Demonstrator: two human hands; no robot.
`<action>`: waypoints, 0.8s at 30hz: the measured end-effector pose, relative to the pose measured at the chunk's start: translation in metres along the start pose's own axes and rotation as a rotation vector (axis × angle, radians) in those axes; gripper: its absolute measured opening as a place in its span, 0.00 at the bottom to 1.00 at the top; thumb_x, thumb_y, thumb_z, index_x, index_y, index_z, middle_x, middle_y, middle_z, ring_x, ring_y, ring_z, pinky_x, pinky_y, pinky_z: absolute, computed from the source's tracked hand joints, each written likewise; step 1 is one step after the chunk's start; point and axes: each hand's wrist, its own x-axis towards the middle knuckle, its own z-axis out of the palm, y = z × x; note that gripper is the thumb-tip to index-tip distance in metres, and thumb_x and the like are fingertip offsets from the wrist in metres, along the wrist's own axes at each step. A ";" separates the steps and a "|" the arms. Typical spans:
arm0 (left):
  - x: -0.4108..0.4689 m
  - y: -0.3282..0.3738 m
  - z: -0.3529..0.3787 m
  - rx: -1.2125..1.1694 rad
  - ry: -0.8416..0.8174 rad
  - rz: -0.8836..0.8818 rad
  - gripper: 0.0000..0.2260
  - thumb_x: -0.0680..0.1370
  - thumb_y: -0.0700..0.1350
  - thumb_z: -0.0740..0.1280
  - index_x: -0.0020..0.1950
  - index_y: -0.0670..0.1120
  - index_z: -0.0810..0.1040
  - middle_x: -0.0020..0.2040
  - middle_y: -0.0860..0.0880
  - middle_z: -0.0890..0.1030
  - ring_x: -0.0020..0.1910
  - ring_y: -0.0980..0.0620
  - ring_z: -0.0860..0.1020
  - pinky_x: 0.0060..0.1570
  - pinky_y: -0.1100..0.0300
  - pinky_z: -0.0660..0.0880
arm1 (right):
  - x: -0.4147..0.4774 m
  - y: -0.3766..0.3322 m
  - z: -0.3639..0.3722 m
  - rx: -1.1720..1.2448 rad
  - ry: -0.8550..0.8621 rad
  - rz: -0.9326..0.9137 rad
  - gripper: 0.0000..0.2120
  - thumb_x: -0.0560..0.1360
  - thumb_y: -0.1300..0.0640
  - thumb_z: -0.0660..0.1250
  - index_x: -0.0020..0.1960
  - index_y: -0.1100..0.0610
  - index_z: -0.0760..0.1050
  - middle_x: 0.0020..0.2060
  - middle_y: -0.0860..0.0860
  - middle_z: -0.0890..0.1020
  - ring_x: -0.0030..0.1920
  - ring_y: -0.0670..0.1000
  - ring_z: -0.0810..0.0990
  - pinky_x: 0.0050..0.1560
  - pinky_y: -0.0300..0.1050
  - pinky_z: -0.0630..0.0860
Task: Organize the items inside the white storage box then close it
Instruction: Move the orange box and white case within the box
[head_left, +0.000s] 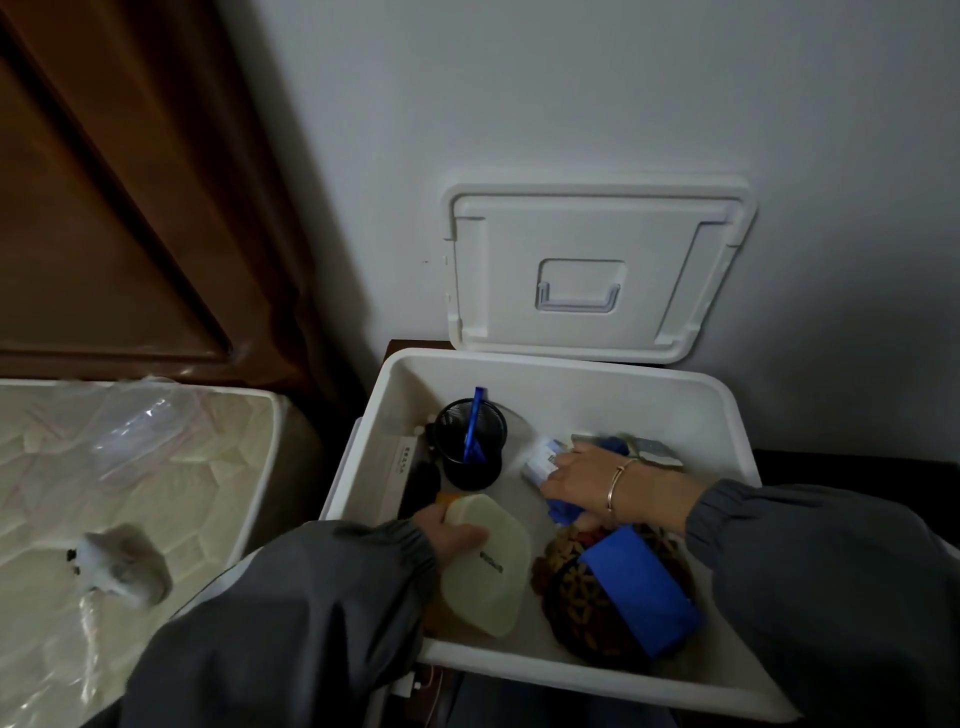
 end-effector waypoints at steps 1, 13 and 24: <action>0.004 0.002 0.008 0.051 -0.016 0.011 0.24 0.76 0.46 0.68 0.69 0.39 0.68 0.67 0.40 0.73 0.64 0.42 0.73 0.61 0.58 0.70 | -0.003 0.002 0.001 0.022 0.001 0.017 0.21 0.74 0.51 0.65 0.64 0.58 0.68 0.59 0.55 0.76 0.61 0.56 0.69 0.61 0.52 0.62; 0.028 -0.009 0.037 1.358 0.009 0.531 0.35 0.73 0.43 0.67 0.75 0.45 0.53 0.75 0.40 0.52 0.74 0.39 0.53 0.69 0.43 0.53 | -0.008 0.000 0.002 0.173 0.081 0.122 0.21 0.72 0.51 0.68 0.61 0.57 0.69 0.56 0.57 0.74 0.56 0.57 0.72 0.56 0.49 0.64; 0.056 -0.018 0.038 1.616 -0.350 0.615 0.46 0.72 0.53 0.70 0.76 0.55 0.37 0.77 0.40 0.43 0.74 0.37 0.49 0.67 0.33 0.48 | -0.007 0.002 0.001 0.203 0.108 0.191 0.17 0.71 0.51 0.69 0.56 0.58 0.71 0.52 0.58 0.76 0.53 0.58 0.73 0.51 0.49 0.67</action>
